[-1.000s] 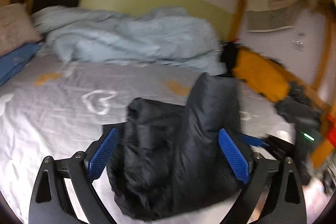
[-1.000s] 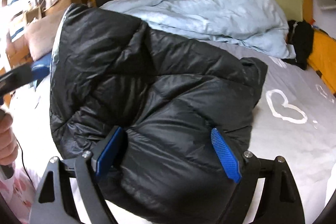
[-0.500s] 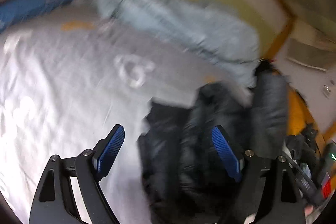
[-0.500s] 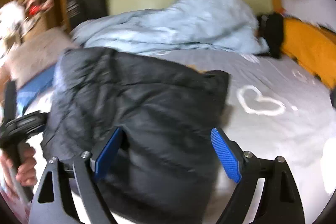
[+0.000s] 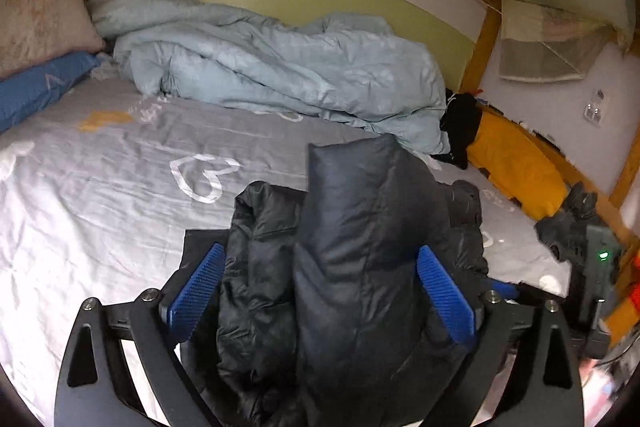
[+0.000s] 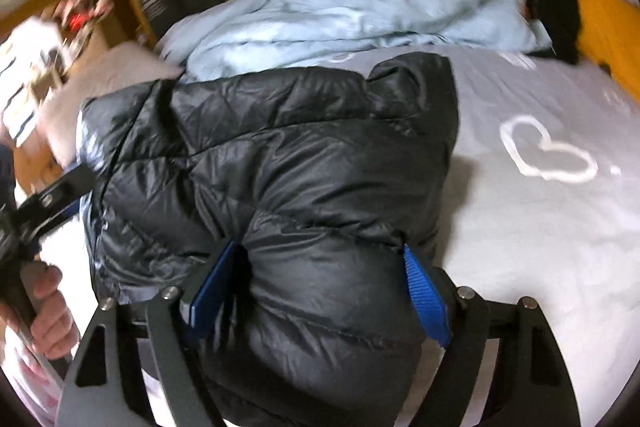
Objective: Fold large clothes
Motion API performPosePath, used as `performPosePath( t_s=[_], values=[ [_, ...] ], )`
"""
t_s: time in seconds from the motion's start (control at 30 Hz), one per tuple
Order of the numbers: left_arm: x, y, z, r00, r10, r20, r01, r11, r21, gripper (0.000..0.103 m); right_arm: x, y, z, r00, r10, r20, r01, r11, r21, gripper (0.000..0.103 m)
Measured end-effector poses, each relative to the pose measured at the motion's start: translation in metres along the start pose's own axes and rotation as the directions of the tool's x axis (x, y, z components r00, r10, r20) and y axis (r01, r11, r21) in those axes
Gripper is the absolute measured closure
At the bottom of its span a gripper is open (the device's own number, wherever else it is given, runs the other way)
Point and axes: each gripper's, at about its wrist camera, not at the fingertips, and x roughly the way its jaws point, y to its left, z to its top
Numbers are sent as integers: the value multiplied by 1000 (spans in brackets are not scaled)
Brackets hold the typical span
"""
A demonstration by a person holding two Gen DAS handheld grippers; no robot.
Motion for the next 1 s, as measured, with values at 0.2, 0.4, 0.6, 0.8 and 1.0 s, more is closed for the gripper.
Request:
performPosePath(
  t_s=[0.2,0.4,0.6,0.8,1.0],
  values=[
    [11,2,-11,967,255,16,-255,965,60,0,1,18,-6,999,-48,19,50,994,-99,23],
    [42,8,-27,924,377,-60,-367,921,127,0,-2,23,-7,993,-101,61,108,987,-120,17],
    [51,26,-33,898,410,-161,-396,911,111,0,-9,12,-6,977,-187,102,194,980,-55,10],
    [56,36,-38,876,444,-189,-431,896,105,0,-15,5,-5,970,-214,112,219,975,-38,8],
    [54,48,-40,906,354,-233,-358,933,26,0,-15,3,-6,975,-202,96,206,978,-33,8]
  ],
)
